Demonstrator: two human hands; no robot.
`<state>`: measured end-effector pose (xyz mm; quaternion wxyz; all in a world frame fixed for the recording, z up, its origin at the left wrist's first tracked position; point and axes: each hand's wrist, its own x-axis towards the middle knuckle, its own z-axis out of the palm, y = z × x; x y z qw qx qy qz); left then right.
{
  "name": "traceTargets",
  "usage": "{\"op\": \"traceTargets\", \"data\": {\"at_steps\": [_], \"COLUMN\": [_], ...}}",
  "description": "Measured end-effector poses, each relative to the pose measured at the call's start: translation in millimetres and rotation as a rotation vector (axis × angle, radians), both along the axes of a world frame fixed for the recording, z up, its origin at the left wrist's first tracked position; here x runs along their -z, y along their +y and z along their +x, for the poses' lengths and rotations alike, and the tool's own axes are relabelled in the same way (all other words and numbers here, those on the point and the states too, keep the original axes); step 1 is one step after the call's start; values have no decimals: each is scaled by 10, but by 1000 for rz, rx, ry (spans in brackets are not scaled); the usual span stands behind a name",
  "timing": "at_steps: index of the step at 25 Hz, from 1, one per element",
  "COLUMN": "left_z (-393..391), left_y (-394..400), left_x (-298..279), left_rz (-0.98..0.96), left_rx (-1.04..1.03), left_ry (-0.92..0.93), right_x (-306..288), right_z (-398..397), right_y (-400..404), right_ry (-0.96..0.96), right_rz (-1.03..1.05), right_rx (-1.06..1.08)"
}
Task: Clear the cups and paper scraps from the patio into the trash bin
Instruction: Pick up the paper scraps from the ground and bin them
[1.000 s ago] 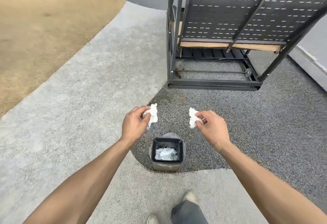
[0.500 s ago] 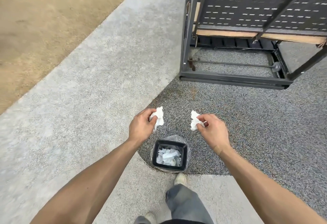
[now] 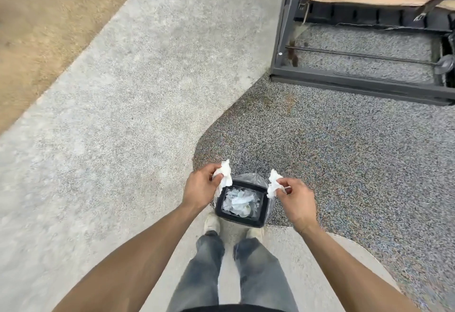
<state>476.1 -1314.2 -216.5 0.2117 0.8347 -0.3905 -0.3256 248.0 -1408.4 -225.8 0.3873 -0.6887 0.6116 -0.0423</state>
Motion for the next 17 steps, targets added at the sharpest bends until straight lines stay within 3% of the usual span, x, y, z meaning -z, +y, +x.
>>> {"op": "traceTargets", "data": {"at_steps": [7, 14, 17], "left_z": [175, 156, 91], "left_y": [174, 302, 281], "left_x": [1119, 2406, 2865], "left_rz": [199, 365, 443], "left_rx": [54, 140, 131], "left_ry": [75, 97, 127], "right_x": [1090, 2350, 2805], "right_z": [149, 333, 322], "right_y": [528, 632, 649], "right_ry": [23, 66, 84], "right_rz": [271, 394, 402], "right_rx": [240, 470, 478]}}
